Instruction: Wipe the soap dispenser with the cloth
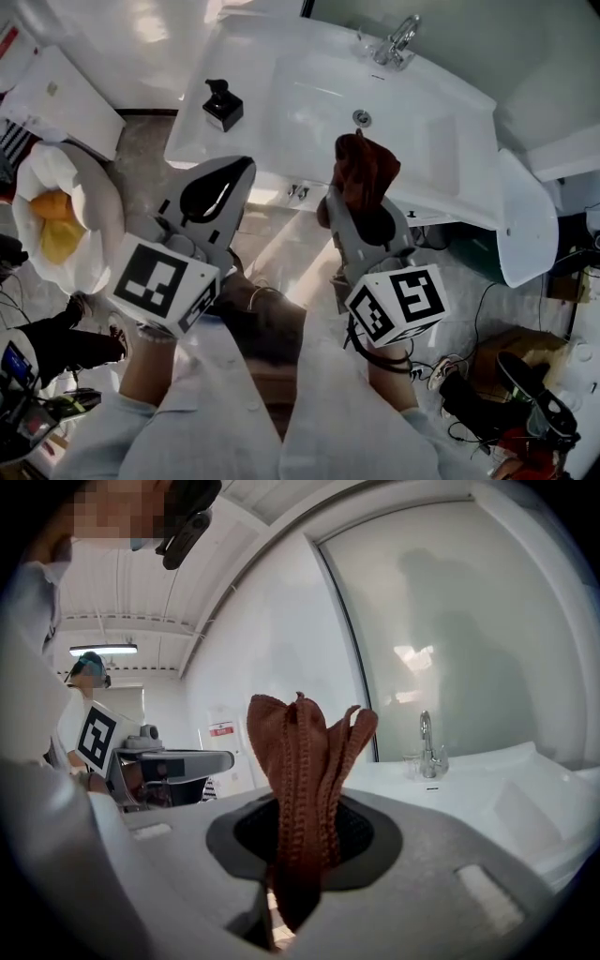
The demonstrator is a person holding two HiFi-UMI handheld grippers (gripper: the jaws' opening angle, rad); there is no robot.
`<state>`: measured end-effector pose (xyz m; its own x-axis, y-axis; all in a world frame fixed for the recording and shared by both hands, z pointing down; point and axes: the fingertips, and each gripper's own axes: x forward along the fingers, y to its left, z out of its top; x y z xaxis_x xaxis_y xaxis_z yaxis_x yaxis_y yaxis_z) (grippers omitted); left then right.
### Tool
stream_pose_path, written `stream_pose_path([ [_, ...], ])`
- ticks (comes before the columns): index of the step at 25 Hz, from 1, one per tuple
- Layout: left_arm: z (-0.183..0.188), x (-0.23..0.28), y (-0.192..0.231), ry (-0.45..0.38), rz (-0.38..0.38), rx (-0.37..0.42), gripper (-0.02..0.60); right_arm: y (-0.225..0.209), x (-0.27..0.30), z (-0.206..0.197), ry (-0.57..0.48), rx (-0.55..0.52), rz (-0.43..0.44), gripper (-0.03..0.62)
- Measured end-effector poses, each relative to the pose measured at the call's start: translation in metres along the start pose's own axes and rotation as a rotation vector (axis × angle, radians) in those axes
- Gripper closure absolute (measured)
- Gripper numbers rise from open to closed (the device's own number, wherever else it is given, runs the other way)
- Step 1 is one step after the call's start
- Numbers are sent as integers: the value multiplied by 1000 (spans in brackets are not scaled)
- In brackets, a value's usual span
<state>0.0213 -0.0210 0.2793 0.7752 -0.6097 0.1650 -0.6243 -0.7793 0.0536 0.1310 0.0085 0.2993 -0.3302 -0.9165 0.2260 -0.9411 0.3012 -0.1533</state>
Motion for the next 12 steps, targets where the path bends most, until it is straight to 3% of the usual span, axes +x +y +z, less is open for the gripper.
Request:
stream_pose_path([
  [12, 3, -28, -39, 12, 19, -1, 577, 17, -37, -13, -10, 23, 41, 511],
])
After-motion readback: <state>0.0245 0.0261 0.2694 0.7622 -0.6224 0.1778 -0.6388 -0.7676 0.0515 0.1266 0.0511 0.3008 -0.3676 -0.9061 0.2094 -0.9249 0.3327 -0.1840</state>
